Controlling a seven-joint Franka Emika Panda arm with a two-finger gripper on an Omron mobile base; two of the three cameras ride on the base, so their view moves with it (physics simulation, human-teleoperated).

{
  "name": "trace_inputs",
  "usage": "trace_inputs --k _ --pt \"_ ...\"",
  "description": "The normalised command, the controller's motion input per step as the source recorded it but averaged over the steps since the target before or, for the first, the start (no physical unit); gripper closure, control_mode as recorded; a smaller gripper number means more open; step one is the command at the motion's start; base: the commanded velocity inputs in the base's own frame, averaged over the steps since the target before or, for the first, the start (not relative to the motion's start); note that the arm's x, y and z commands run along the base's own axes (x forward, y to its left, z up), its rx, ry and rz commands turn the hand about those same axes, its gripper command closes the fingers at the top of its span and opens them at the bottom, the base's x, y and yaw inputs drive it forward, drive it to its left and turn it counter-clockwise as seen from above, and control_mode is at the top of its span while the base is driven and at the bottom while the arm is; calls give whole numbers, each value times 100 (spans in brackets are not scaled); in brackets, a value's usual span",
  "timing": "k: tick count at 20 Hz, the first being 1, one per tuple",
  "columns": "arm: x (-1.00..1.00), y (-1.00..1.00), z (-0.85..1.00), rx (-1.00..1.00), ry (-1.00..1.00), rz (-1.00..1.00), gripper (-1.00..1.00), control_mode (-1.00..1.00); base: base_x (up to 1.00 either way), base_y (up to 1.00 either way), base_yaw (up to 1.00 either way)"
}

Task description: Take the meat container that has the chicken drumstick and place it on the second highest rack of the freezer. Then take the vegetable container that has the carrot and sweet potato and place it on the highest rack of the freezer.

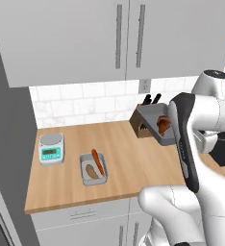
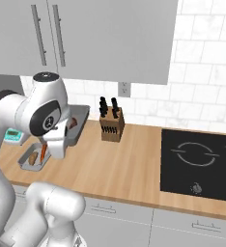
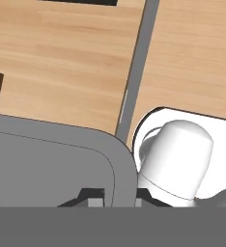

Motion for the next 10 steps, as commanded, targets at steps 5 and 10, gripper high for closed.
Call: trace_inputs --k 5,10 --pt "-1 0 6 0 0 2 100 -100 0 0 0" --pt "0 0 1 0 0 -7 100 -100 0 0 0"
